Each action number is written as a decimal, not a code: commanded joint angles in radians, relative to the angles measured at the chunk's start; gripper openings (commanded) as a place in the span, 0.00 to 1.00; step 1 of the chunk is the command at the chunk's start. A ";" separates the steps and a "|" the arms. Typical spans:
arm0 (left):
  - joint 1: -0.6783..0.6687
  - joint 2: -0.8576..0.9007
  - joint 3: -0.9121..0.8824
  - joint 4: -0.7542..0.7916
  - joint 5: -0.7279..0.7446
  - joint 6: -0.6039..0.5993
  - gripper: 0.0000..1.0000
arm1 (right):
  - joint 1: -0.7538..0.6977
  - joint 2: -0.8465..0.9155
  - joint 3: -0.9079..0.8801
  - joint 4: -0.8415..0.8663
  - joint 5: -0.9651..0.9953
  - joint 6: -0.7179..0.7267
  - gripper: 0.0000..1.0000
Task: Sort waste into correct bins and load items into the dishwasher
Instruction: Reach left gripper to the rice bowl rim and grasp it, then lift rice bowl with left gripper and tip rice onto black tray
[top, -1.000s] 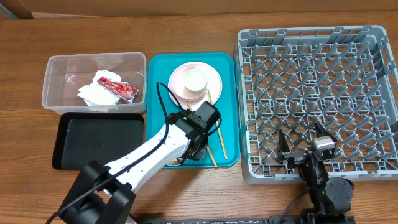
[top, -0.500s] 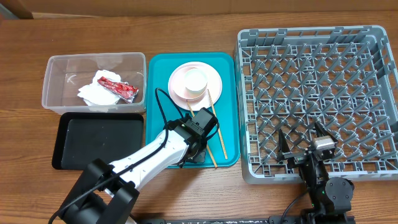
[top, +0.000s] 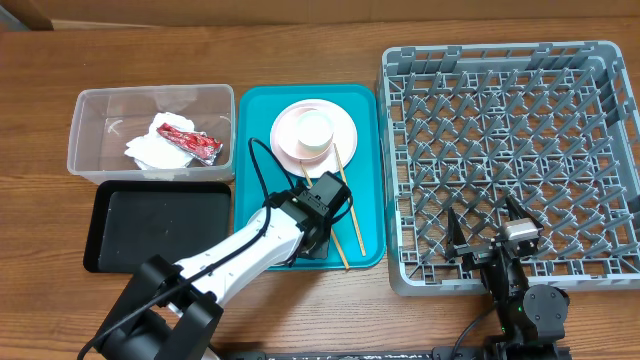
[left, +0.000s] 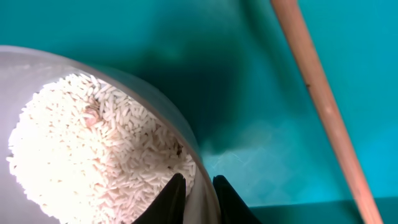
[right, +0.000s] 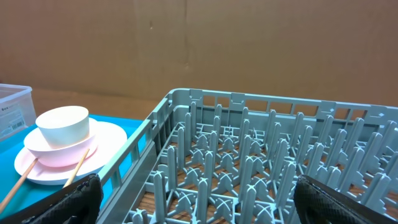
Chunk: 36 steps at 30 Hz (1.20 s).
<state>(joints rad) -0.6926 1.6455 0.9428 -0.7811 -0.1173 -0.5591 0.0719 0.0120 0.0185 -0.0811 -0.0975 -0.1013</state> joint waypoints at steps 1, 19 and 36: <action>-0.002 -0.015 0.040 -0.023 -0.024 0.006 0.18 | -0.002 -0.009 -0.011 0.005 -0.001 0.000 1.00; -0.002 -0.015 0.042 -0.025 -0.024 0.006 0.04 | -0.002 -0.009 -0.011 0.005 -0.001 0.000 1.00; 0.029 -0.022 0.420 -0.454 -0.021 0.088 0.04 | -0.002 -0.009 -0.011 0.005 -0.001 0.000 1.00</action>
<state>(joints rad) -0.6895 1.6444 1.2747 -1.1439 -0.1387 -0.4900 0.0719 0.0120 0.0185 -0.0811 -0.0971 -0.1013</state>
